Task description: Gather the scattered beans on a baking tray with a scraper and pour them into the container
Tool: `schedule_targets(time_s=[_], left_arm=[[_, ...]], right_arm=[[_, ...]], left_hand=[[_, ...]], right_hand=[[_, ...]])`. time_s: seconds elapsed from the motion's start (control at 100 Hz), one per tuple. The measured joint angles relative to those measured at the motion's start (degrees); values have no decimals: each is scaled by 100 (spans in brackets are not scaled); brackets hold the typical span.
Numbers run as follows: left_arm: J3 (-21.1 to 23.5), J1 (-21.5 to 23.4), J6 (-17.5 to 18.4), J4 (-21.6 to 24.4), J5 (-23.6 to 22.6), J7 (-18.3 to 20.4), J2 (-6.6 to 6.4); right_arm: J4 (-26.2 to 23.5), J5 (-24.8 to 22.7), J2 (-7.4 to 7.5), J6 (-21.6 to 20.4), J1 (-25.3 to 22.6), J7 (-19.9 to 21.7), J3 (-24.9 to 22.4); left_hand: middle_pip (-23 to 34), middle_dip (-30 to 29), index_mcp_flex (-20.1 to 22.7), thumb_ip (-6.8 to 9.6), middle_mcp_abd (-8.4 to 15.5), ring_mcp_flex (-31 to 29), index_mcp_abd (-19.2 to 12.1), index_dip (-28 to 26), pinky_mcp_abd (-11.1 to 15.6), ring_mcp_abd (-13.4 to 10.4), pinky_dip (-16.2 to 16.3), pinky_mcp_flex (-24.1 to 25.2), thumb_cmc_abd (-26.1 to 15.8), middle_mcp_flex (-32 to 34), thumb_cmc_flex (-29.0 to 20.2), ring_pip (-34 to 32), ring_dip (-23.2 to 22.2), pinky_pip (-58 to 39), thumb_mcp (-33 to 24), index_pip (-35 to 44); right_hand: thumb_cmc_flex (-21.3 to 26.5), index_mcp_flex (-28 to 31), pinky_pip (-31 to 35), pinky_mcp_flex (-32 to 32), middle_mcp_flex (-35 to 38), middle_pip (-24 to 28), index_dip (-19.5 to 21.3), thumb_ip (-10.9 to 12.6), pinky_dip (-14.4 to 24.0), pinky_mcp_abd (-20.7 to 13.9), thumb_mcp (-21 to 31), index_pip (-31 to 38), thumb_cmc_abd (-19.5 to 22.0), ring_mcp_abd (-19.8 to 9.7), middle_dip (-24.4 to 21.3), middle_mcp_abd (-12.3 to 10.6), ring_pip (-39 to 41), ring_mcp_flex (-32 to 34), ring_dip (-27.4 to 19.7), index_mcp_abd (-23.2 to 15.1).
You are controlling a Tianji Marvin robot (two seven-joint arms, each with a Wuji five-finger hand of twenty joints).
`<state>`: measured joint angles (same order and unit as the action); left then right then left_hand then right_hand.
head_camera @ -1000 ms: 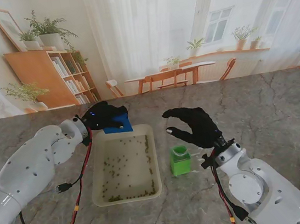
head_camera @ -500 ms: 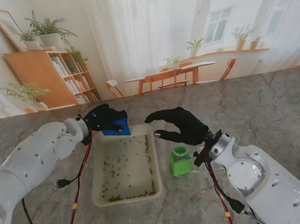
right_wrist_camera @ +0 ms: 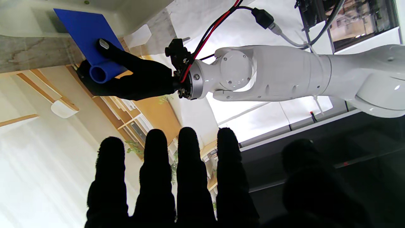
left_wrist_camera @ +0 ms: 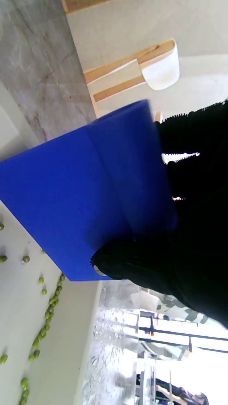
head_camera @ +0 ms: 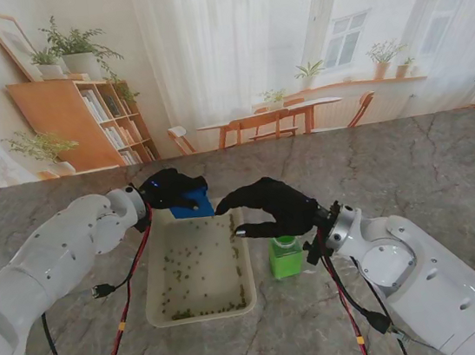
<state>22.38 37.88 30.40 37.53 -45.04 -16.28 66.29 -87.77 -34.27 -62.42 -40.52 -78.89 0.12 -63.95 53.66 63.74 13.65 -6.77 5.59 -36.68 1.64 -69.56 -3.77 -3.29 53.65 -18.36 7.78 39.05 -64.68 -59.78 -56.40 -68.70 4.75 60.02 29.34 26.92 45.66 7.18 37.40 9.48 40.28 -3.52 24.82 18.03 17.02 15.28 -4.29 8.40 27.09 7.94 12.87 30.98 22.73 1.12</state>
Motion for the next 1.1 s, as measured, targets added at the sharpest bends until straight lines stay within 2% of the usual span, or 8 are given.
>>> schedule_targets(time_s=[0.16, 0.23, 0.36, 0.52, 0.66, 0.81, 0.96, 1.1], left_arm=[[-15, 56, 0, 91, -10, 107, -16], [-38, 62, 6, 91, 5, 146, -16], [-9, 96, 8, 134, 6, 258, -34], [122, 184, -8, 278, -7, 383, -88], [189, 250, -54, 344, -7, 407, -107], [283, 357, -117, 474, -44, 437, -149], [602, 592, -200, 756, -155, 544, -230], [809, 792, -263, 1045, -275, 636, -320]], right_arm=[[-4, -88, 9, -115, 53, -8, 64], [-5, -112, 26, -280, 90, 49, 95], [-2, 281, 130, -521, 238, 735, 256], [104, -52, 203, -1067, 428, 594, 390], [114, 263, 258, -1075, 499, 922, 473], [168, 256, 317, -1167, 588, 959, 603], [199, -58, 329, -1321, 650, 946, 643], [-2, -201, 345, -1030, 539, 995, 572]], left_hand=[[-765, -228, 221, 0, -87, -121, 6, 435, 3, 26, -3, -200, 2, 133, -2, 104, 46, -66, -74, -351], [-1327, -448, 292, 0, -119, -269, 6, 660, 50, -20, -7, -355, 2, 258, -23, 161, 76, -122, -77, -613], [-2096, -566, 544, 0, -224, -465, 66, 1047, 145, -95, -148, -649, 13, 506, -90, 305, 161, -182, -77, -784], [-2263, -746, 761, 0, -252, -795, 84, 1387, 357, -145, -294, -1186, 143, 742, -92, 549, 293, -202, -58, -870], [-2297, -748, 761, 0, -279, -813, 97, 1460, 474, -156, -346, -1383, 143, 742, -96, 559, 295, -205, -58, -864], [-2297, -748, 761, 0, -280, -814, 97, 1527, 529, -174, -366, -1448, 143, 742, -121, 560, 295, -211, -60, -853], [-2298, -748, 761, 0, -280, -814, 98, 1547, 574, -176, -431, -1455, 143, 742, -155, 586, 295, -213, -60, -843], [-2299, -748, 761, 0, -280, -815, 98, 1608, 617, -186, -431, -1525, 143, 743, -164, 586, 294, -214, -60, -771]], right_hand=[[1, -89, 0, 0, -64, 0, -42, 0, 0, 0, 0, -82, 0, 11, 0, 29, -11, -2, 0, 8], [4, -231, 0, -10, -246, 0, -54, 0, 0, 0, 0, -127, 0, 55, 0, 34, -62, -84, 0, 70], [8, -480, 0, -25, -439, -51, -99, 0, 0, 0, -11, -280, 91, 65, -21, 91, -111, -224, 0, 189], [9, -558, 0, -25, -444, -52, -112, 0, 0, 0, -65, -281, 149, 65, -21, 91, -112, -250, 0, 202], [9, -613, 0, -25, -507, -52, -112, 0, 0, 0, -65, -290, 150, 65, -22, 91, -113, -252, -32, 205], [9, -613, -49, -26, -509, -52, -113, 0, 0, 0, -65, -290, 151, 65, -26, 92, -165, -296, -36, 210], [10, -618, -51, -26, -575, -52, -113, 0, 0, -1, -74, -334, 220, 65, -80, 93, -168, -298, -38, 214], [13, -618, -51, -26, -577, -52, -113, 0, 0, -1, -135, -338, 220, 72, -82, 103, -168, -299, -38, 221]])
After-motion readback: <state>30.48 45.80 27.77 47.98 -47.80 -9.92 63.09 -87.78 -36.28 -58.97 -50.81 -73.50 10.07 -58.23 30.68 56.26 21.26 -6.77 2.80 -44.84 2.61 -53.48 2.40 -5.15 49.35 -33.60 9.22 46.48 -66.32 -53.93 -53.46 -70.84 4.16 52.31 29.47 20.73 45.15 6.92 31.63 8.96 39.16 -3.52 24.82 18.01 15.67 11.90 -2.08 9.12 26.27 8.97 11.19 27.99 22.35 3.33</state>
